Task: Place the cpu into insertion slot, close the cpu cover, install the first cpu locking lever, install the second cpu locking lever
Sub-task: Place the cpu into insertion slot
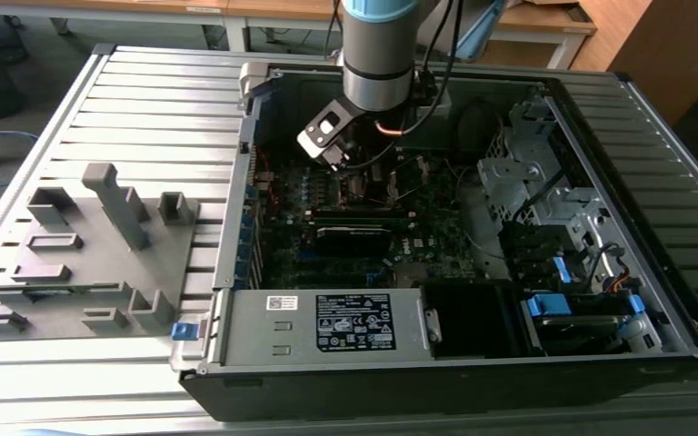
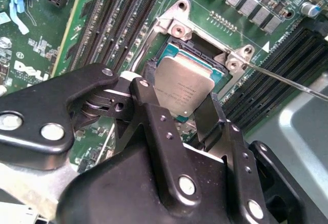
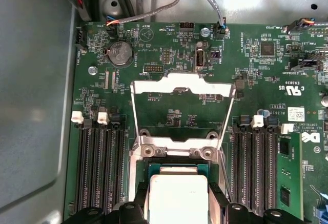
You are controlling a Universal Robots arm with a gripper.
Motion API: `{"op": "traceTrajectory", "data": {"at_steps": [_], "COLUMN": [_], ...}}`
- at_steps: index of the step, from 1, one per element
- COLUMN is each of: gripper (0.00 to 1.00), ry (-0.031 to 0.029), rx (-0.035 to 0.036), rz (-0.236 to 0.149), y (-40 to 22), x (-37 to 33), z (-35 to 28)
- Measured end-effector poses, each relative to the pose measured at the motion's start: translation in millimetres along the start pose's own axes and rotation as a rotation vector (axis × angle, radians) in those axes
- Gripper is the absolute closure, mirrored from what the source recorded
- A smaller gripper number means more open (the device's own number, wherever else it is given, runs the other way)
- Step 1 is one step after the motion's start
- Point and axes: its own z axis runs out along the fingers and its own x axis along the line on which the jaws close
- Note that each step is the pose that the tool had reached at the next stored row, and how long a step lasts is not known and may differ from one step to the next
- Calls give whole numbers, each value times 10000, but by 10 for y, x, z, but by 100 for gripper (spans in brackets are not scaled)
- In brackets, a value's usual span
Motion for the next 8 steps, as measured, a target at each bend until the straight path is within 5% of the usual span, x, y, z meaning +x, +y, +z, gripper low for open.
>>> {"op": "traceTrajectory", "data": {"at_steps": [8], "gripper": [46], "ry": [-3], "rx": [2], "rz": [0], "y": [-2], "x": [-1], "z": [18]}}
